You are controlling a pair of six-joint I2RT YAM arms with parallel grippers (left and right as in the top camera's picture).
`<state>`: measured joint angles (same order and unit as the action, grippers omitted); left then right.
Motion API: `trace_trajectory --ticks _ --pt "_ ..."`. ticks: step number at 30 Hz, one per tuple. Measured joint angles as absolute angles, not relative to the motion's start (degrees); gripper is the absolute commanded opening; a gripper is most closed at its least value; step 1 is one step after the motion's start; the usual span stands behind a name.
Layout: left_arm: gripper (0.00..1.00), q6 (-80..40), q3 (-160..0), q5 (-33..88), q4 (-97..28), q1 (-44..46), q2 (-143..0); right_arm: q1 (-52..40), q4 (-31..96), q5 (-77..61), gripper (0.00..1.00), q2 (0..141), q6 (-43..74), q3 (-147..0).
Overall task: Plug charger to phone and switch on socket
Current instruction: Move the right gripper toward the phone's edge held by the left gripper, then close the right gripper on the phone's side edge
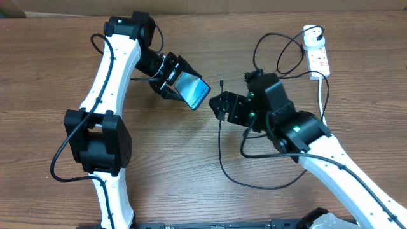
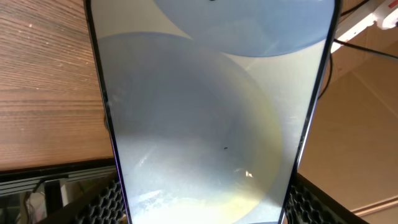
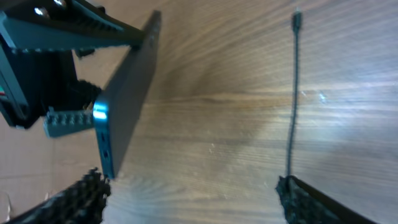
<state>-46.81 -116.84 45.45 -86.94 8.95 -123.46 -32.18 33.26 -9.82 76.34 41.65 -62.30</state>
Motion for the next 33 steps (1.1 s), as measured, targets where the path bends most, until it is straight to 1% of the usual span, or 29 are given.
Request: trace_trajectory --ticks 2,7,11,22,27,33 --pt "0.04 -47.5 -116.8 45.5 -86.8 9.0 -123.5 -33.5 31.0 -9.1 0.8 77.5 42.4 -62.3" --pt "0.04 -48.3 -116.8 45.5 -86.0 9.0 -123.5 -37.2 27.7 -6.0 0.79 77.8 44.7 -62.3" --pt "0.04 -49.2 -116.8 45.5 -85.7 9.0 -123.5 -38.3 27.4 -4.2 0.79 77.8 45.8 -62.3" --pt "0.04 -51.0 -116.8 45.5 -85.5 9.8 -123.5 -38.3 20.4 -1.3 0.59 80.3 49.7 -62.4" --pt "0.04 -51.1 -116.8 45.5 -85.5 10.7 -123.5 -38.3 20.3 -1.0 0.59 83.6 50.6 -62.4" --pt "0.04 -51.1 -116.8 45.5 -85.5 11.4 -123.5 -38.3 19.1 -0.6 0.52 84.1 51.0 -62.4"
